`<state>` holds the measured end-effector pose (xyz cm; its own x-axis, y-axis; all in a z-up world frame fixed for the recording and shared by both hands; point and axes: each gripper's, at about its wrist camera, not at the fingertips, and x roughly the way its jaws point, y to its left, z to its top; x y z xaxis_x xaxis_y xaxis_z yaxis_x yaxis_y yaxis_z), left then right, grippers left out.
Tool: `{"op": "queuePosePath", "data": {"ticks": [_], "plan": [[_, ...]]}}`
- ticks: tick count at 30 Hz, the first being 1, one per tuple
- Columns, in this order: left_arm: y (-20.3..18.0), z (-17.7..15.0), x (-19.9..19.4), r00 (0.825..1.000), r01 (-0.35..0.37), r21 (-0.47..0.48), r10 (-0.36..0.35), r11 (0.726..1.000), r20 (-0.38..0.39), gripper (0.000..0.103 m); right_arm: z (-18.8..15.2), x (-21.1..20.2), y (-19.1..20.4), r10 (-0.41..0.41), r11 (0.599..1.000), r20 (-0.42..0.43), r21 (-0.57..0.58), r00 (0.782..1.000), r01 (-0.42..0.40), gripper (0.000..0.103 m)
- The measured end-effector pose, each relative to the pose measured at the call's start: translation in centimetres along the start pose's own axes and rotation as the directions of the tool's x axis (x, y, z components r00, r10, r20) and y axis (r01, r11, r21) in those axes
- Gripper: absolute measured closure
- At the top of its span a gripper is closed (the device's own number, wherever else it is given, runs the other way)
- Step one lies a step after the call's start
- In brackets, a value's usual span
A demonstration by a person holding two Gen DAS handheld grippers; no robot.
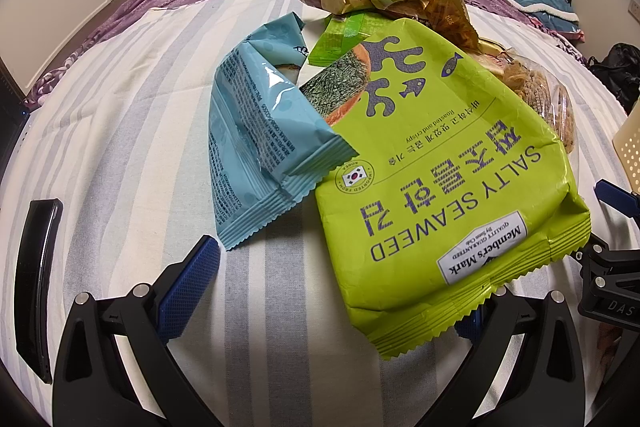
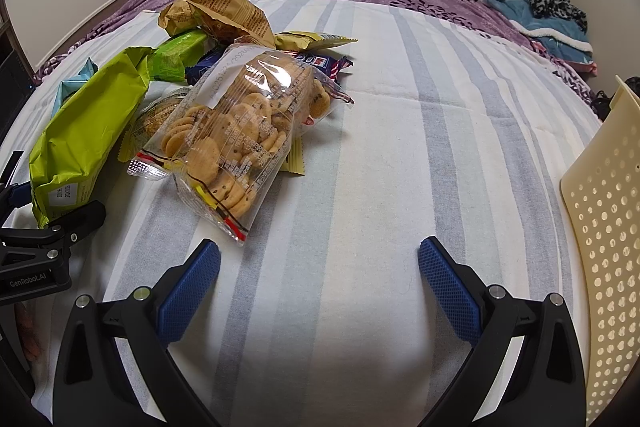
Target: Organize snacks
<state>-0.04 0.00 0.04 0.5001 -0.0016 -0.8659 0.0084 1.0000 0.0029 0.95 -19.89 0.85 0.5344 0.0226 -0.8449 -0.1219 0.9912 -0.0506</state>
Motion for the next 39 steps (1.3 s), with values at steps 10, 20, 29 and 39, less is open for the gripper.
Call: {"op": "queuePosePath", "data": {"ticks": [10, 20, 29, 39], "plan": [[0.0, 0.0, 0.0, 1.000, 0.001, -0.001, -0.001, 1.000, 0.000, 0.002, 0.0, 0.0, 0.0, 0.001, 1.000, 0.000, 0.001, 1.000, -0.001, 0.005], [0.0, 0.0, 0.0, 1.000, -0.001, 0.001, 0.001, 1.000, 0.000, 0.002, 0.0, 0.0, 0.1, -0.003, 1.000, 0.002, -0.001, 1.000, 0.003, 0.005], [0.1, -0.1, -0.1, 1.000, 0.000, -0.001, 0.000, 1.000, 0.000, 0.002, 0.0, -0.3, 0.2, -0.017, 1.000, 0.004, 0.007, 1.000, 0.017, 0.005], [1.4, -1.0, -2.7, 0.999, -0.028, 0.016, 0.027, 0.999, 0.022, 0.002, -1.0, -3.5, -2.1, 0.062, 0.991, 0.060, 0.118, 0.996, -0.069, 0.005]]}}
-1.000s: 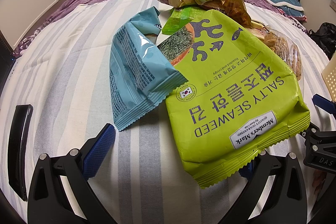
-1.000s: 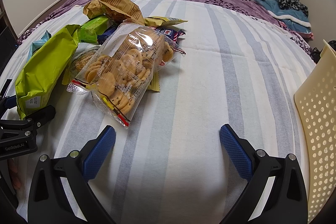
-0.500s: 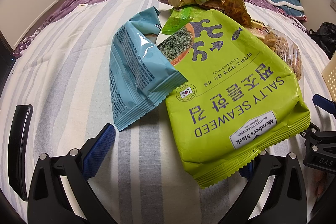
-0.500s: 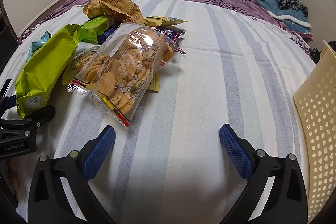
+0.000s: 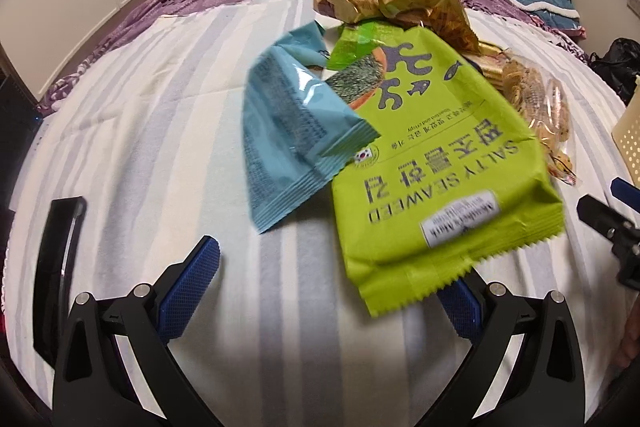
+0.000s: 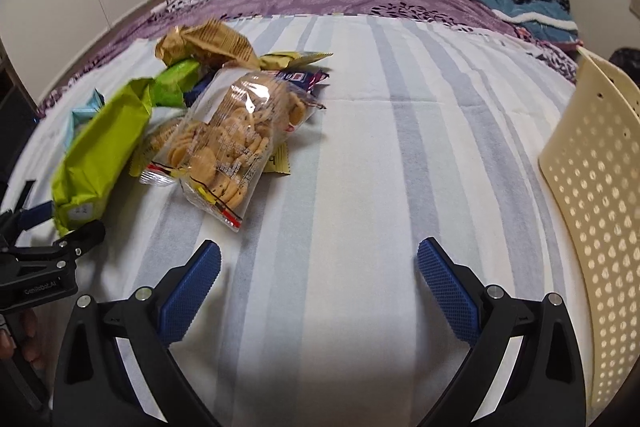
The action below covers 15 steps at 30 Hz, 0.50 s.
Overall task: Organize snacks
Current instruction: 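Move the left tool toward the light blue bag while the right tool approaches the clear cookie bag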
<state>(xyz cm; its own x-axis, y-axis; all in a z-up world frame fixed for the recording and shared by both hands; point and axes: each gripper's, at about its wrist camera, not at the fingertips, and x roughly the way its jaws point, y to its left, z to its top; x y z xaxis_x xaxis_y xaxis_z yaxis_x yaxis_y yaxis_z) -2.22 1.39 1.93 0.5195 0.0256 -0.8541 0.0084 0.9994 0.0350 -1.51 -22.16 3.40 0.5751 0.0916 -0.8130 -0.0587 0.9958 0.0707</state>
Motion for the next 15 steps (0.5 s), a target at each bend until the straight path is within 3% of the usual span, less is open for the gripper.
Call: {"op": "queuePosePath", "data": {"ticks": [7, 15], "plan": [[2.7, 0.0, -5.1, 0.995, 0.059, -0.068, -0.053, 0.996, 0.081, 0.002, 1.2, -3.9, 0.0, 0.060, 0.998, 0.121, 0.006, 0.991, -0.061, 0.005], [3.7, 2.5, -9.6, 0.978, 0.098, -0.103, -0.076, 0.990, 0.195, 0.002, 3.5, -8.1, 1.3, 0.082, 0.997, 0.261, -0.007, 0.962, -0.083, 0.005]]}}
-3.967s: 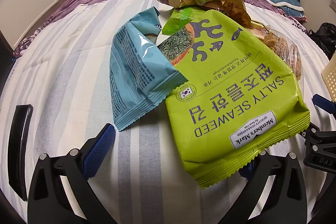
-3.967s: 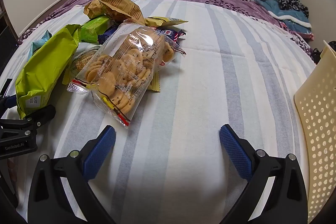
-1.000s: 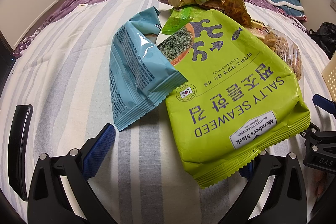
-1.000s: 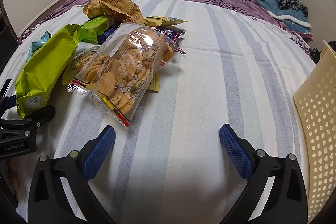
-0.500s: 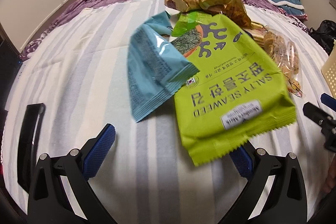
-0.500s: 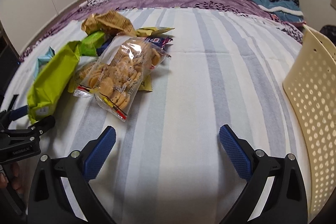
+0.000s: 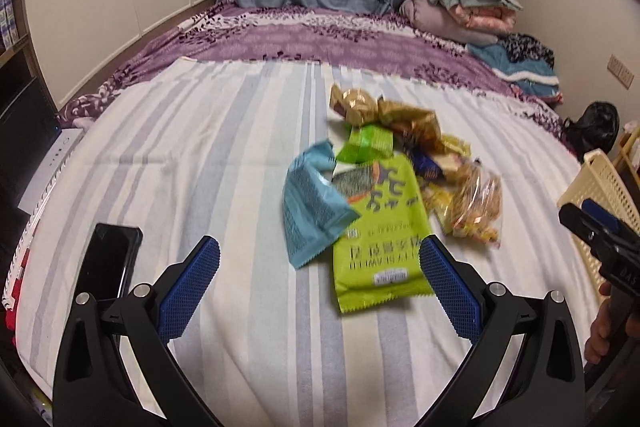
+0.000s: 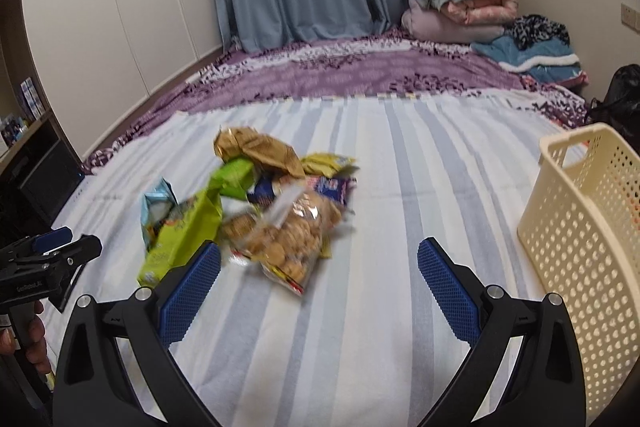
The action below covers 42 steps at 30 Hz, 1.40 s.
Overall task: Organize snacks
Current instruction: 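Move the left tool toward the light blue bag while the right tool approaches the clear cookie bag, then close the left tool on the light blue bag while the right tool grasps the clear cookie bag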
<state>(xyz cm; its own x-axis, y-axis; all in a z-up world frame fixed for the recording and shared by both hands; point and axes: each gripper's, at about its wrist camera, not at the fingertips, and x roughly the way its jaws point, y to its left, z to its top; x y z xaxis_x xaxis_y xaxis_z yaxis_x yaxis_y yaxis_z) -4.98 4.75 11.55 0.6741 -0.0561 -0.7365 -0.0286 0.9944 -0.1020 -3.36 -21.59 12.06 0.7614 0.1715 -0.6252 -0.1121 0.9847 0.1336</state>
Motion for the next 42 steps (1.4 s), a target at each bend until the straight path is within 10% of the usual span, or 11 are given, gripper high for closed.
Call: {"op": "queuePosePath", "data": {"ticks": [42], "plan": [[2.0, 3.1, 10.7, 0.996, 0.036, -0.078, -0.043, 0.996, -0.081, 0.012, 0.1, 6.4, 1.4, -0.002, 1.000, -0.076, 0.027, 0.997, 0.004, 0.005]]}}
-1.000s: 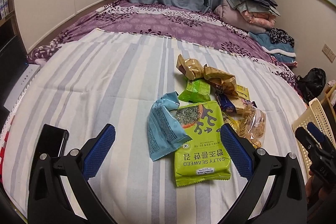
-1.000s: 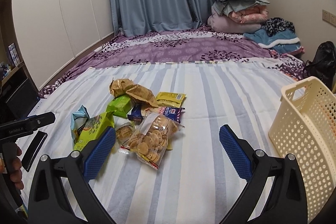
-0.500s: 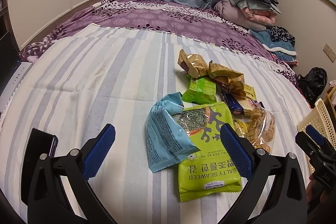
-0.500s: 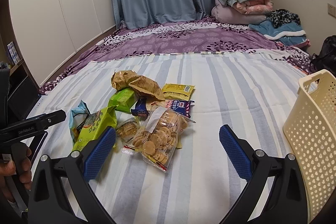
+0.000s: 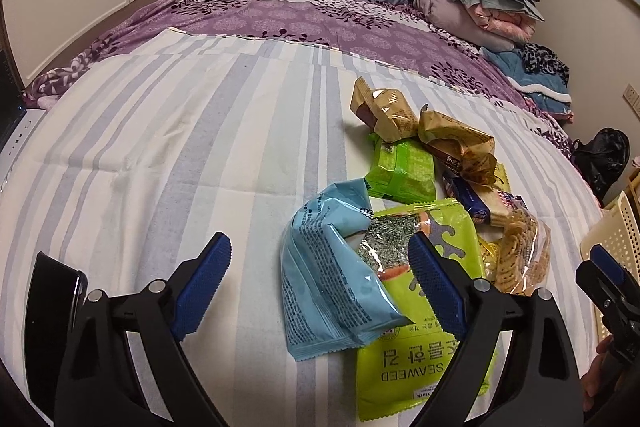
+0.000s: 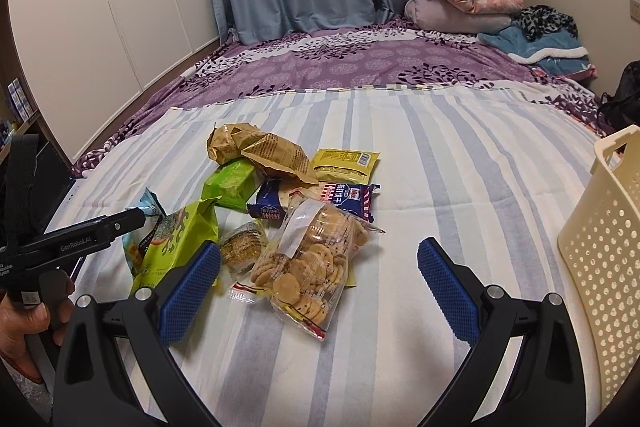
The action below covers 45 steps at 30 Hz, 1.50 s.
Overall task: Organize snacks
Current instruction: 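Close the left tool on the light blue bag while the right tool grasps the clear cookie bag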
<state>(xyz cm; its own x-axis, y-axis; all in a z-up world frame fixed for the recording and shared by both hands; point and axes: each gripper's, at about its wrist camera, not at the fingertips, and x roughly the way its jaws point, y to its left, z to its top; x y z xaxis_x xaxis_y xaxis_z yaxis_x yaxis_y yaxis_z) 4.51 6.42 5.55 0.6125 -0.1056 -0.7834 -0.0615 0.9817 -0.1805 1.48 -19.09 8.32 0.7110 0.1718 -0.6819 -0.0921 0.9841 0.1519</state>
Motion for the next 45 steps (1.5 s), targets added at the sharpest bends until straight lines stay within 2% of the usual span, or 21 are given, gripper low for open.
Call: {"op": "queuePosePath", "data": {"ticks": [3, 6, 12, 16, 24, 38, 45], "plan": [[0.1, -0.1, 0.5, 1.000, -0.001, -0.003, 0.001, 1.000, -0.005, 0.012, 0.0, 0.6, 0.0, -0.001, 1.000, -0.011, 0.005, 1.000, 0.001, 0.005], [0.3, 0.1, 1.3, 1.000, 0.002, -0.006, -0.002, 1.000, -0.022, 0.025, 0.0, 1.4, -0.1, -0.002, 1.000, -0.022, 0.008, 1.000, 0.002, 0.005], [0.9, 0.1, 2.6, 0.999, 0.006, -0.021, -0.007, 1.000, -0.040, 0.025, 0.2, 2.7, -0.5, -0.001, 1.000, -0.045, 0.026, 0.999, 0.002, 0.005], [1.1, 0.3, 2.8, 0.999, 0.023, -0.019, -0.024, 1.000, -0.039, 0.035, 0.2, 3.5, -0.6, 0.007, 0.999, -0.059, 0.039, 0.998, -0.004, 0.005], [2.2, 0.1, 2.4, 1.000, 0.015, -0.022, -0.015, 1.000, -0.011, 0.035, 0.0, 4.9, -0.1, 0.003, 1.000, -0.085, 0.027, 0.996, -0.001, 0.005], [5.4, 0.3, 1.5, 1.000, 0.006, -0.084, -0.005, 0.996, 0.007, 0.035, -0.1, 7.5, 0.1, -0.028, 0.999, -0.135, 0.019, 0.990, 0.031, 0.006], [5.7, 0.0, 1.3, 1.000, 0.022, -0.097, -0.021, 0.995, 0.005, 0.035, -0.3, 7.9, 0.7, -0.047, 0.999, -0.148, -0.006, 0.988, 0.046, 0.019]]}}
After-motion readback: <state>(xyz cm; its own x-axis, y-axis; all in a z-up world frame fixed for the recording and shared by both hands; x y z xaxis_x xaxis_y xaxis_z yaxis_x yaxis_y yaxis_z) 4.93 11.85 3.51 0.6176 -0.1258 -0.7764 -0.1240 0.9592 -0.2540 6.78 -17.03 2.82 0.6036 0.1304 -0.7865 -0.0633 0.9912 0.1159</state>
